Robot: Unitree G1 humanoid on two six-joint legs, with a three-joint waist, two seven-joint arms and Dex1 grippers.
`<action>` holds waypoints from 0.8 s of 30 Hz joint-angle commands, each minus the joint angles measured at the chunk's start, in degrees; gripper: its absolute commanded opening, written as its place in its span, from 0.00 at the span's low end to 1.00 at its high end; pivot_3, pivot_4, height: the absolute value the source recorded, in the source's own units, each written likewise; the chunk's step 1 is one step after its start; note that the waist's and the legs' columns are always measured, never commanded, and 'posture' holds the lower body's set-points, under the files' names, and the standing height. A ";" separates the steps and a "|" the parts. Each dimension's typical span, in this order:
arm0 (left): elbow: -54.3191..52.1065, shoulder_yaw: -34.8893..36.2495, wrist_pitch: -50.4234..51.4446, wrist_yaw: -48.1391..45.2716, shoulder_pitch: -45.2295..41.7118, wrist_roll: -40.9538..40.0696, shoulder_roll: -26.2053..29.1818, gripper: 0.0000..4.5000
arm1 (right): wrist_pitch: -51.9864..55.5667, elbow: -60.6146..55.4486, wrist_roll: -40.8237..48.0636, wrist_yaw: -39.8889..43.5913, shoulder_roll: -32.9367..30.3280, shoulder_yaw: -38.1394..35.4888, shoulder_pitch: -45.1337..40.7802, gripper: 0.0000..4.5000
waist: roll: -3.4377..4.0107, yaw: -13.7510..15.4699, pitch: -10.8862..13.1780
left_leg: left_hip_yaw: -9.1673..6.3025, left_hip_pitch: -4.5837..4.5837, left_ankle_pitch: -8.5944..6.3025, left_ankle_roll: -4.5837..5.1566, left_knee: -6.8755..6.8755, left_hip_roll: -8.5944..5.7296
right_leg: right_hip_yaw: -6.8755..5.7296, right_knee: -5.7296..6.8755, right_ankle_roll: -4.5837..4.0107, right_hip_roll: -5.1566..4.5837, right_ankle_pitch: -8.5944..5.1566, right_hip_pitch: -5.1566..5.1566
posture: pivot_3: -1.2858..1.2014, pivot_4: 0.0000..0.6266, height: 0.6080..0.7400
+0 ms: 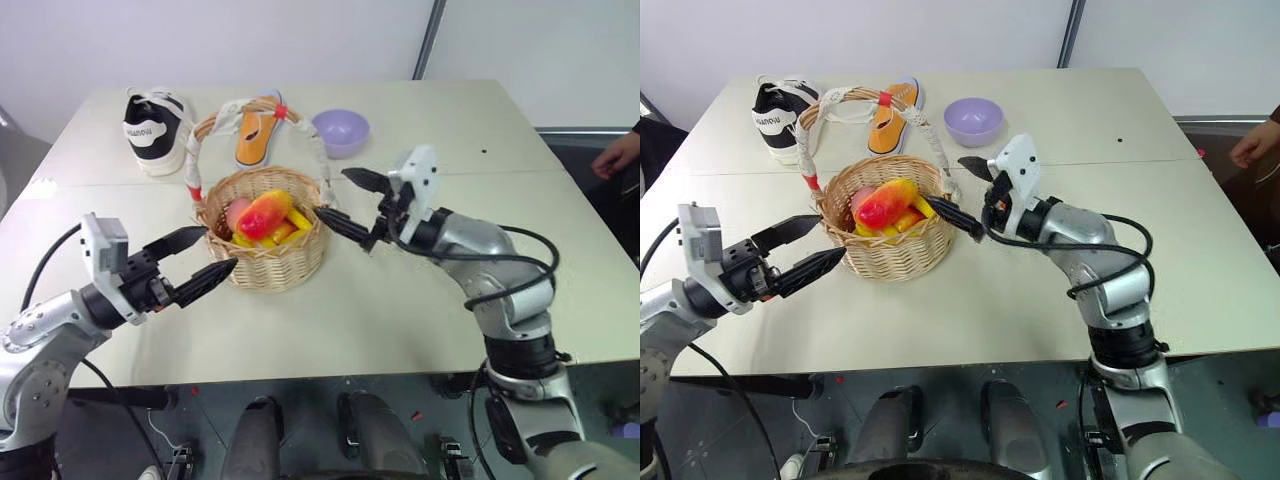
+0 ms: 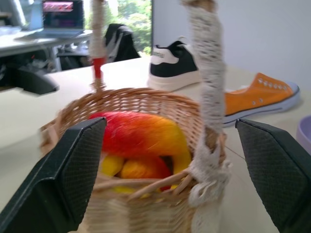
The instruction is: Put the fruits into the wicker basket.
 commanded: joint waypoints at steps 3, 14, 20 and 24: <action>-0.05 -1.04 -1.58 -0.40 -2.13 0.15 -0.38 1.00 | -6.39 11.08 -3.01 -3.95 6.92 0.66 -4.82 0.67 | 0.00 -0.47 0.00 | 0.02 -0.06 0.00 0.00 0.01 -0.01 | 0.01 -0.04 0.04 -0.02 0.00 -0.01 | 0.52 0.24 0.97; -1.44 -1.64 -1.75 0.62 -1.54 0.11 -1.07 1.00 | -8.66 6.81 -2.07 -5.70 4.85 -5.03 -3.27 0.00 | 0.01 -0.40 0.01 | 0.00 -0.11 -0.01 0.01 -0.03 -0.03 | 0.00 0.00 0.20 -0.07 -0.06 -0.06 | 0.52 0.24 0.97; -0.44 -3.02 -1.85 -0.11 -3.04 0.39 -0.98 1.00 | -11.74 10.22 -4.70 -10.60 -7.44 -17.81 -2.65 0.00 | 0.02 0.94 0.02 | 0.09 -0.15 -0.01 0.01 0.01 -0.12 | 0.04 -0.14 0.16 -0.16 -0.09 -0.03 | 0.52 0.24 0.97; 0.88 -4.81 -1.90 -0.83 -5.16 0.96 -1.47 1.00 | -14.78 17.09 -8.46 -15.45 -12.68 -22.18 -2.53 0.00 | 0.02 1.04 0.01 | 0.10 -0.15 -0.01 0.01 -0.02 -0.12 | 0.08 -0.17 0.16 -0.13 -0.09 -0.03 | 0.52 0.24 0.97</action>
